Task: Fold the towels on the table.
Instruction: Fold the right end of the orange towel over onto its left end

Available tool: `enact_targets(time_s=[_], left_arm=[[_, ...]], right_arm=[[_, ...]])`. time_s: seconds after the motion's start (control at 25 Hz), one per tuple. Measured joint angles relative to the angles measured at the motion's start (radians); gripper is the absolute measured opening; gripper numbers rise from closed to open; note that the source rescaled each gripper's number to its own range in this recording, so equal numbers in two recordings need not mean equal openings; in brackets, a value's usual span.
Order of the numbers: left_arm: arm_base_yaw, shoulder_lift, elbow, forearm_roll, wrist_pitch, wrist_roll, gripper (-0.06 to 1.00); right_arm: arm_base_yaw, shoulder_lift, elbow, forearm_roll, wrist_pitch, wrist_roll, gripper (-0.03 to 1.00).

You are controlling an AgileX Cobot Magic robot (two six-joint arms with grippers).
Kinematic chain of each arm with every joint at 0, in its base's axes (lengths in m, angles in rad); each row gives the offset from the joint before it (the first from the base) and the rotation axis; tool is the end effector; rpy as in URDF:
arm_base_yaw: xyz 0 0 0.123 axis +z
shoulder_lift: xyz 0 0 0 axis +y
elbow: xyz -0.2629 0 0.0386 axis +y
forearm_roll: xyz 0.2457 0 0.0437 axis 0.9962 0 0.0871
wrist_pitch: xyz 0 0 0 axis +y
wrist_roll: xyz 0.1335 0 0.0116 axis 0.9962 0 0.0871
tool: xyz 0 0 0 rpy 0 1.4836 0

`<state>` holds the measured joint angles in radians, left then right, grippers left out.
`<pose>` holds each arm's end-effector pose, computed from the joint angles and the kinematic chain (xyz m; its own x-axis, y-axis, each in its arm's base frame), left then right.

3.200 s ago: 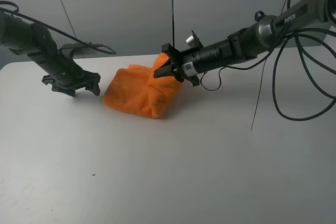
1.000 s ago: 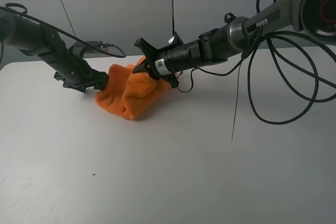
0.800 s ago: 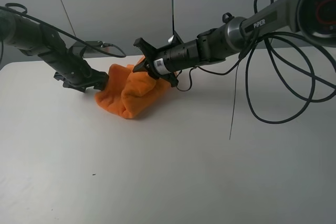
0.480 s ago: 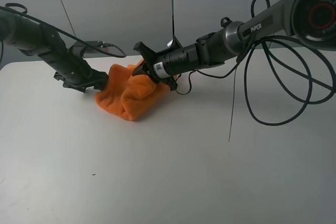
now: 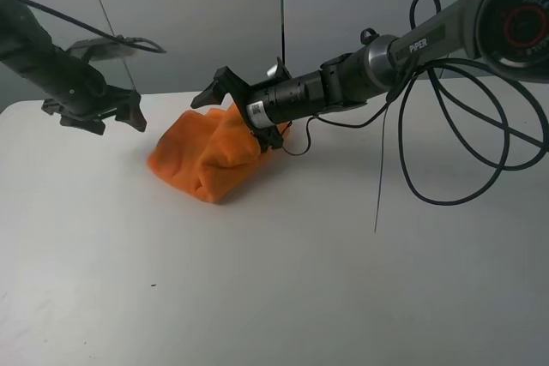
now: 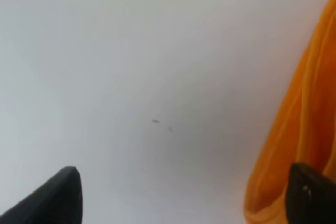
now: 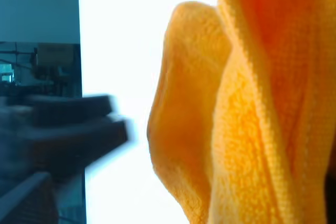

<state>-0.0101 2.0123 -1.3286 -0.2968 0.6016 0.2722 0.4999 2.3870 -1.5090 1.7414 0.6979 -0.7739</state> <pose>0.4157 -0.0264 0.1008 -0.9214 0.0342 -0.3870 0.0967 0.9850 -0.1432 0.3903 0.3099 0.0511 -0.9711 0.2201 -0.0922 0.0245 0.4763 0.8789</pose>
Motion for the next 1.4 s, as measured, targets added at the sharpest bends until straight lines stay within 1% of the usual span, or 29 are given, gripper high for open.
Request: enact_targets(time_s=[0.2,0.36,0.56,0.72,0.92,1.04,1.12,1.2,1.28,1.36,1.4], left_arm=[[0.052,-0.144,0.0,0.0,0.031,-0.003,0.99],[0.063,-0.218,0.0,0.013,0.06,-0.027,0.99],[0.068,-0.299,-0.021,0.021,0.109,-0.05,0.99],[0.068,-0.344,-0.036,0.021,0.147,-0.054,0.99],[0.068,-0.366,-0.038,0.021,0.182,-0.06,0.99],[0.068,-0.373,-0.038,0.021,0.186,-0.06,0.99],[0.068,-0.379,-0.038,0.021,0.187,-0.06,0.99],[0.068,-0.379,-0.038,0.021,0.192,-0.06,0.99],[0.068,-0.379,-0.038,0.021,0.197,-0.06,0.99],[0.068,-0.381,-0.038,0.026,0.211,-0.06,0.99],[0.068,-0.381,-0.038,0.028,0.221,-0.06,0.99]], right_arm=[[0.0,-0.031,0.0,0.0,0.002,0.0,1.0],[0.009,-0.085,0.0,-0.002,0.0,0.0,1.0],[0.063,-0.1,-0.027,-0.002,-0.01,0.0,1.0],[0.115,-0.1,-0.064,-0.002,-0.08,-0.018,1.0],[0.14,-0.1,-0.068,-0.002,-0.21,-0.021,1.0],[0.15,-0.1,-0.068,-0.002,-0.229,-0.028,1.0],[0.152,-0.1,-0.068,-0.002,-0.213,-0.035,1.0],[0.152,-0.1,-0.068,-0.022,-0.195,-0.045,1.0],[0.152,-0.105,-0.068,-0.072,-0.187,-0.047,1.0],[0.152,-0.119,-0.068,-0.148,-0.185,-0.049,1.0],[0.152,-0.128,-0.068,-0.202,-0.185,-0.049,1.0]])
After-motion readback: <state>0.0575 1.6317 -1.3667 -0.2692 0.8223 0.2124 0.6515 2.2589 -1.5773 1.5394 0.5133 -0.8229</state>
